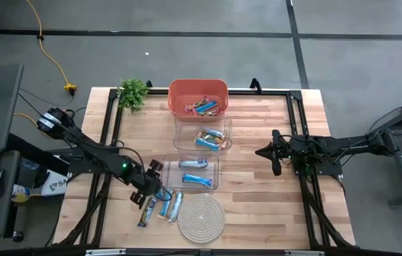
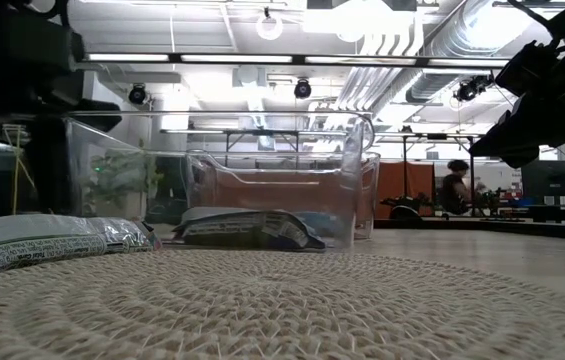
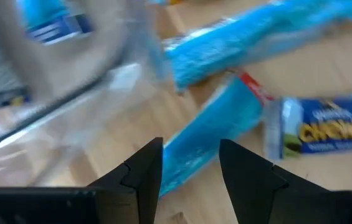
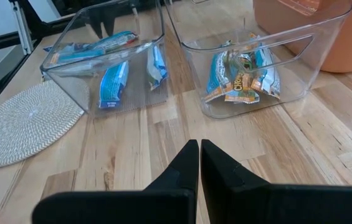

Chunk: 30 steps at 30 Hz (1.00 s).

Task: Pick and place Granola Bars by type
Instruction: Put the red granola bar into the orange bin

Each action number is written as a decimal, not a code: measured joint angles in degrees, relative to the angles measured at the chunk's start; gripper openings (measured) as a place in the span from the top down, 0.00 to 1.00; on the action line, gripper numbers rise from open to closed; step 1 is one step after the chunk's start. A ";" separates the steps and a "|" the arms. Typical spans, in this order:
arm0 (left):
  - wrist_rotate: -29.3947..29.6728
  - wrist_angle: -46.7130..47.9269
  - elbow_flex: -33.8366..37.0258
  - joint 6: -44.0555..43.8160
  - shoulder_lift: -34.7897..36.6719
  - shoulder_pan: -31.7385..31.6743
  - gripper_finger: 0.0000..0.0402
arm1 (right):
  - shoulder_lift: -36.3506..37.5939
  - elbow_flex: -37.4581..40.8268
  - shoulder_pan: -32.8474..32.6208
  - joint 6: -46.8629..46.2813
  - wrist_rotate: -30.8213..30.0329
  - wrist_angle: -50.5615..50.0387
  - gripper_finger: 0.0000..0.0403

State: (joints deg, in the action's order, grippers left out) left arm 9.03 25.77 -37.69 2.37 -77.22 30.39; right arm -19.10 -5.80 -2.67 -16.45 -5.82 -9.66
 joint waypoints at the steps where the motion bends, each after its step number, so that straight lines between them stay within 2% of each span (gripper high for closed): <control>1: -0.98 -0.14 0.00 2.04 -0.32 0.00 0.62 | 0.00 0.00 0.00 0.00 0.00 -0.01 1.00; 6: -2.74 -0.46 0.00 10.98 -1.94 0.00 0.62 | -0.01 0.00 0.01 0.00 0.00 0.01 1.00; 14: -0.59 -2.75 0.00 19.45 -2.66 0.00 0.62 | -0.01 0.00 0.01 0.00 0.00 -0.03 1.00; 30: -0.32 -2.36 0.00 27.37 -2.66 0.00 0.62 | -0.01 0.00 0.01 0.00 0.00 0.00 1.00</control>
State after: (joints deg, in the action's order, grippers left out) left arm 8.71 23.41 -37.69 29.74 -79.88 30.39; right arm -19.11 -5.80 -2.66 -16.45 -5.82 -9.66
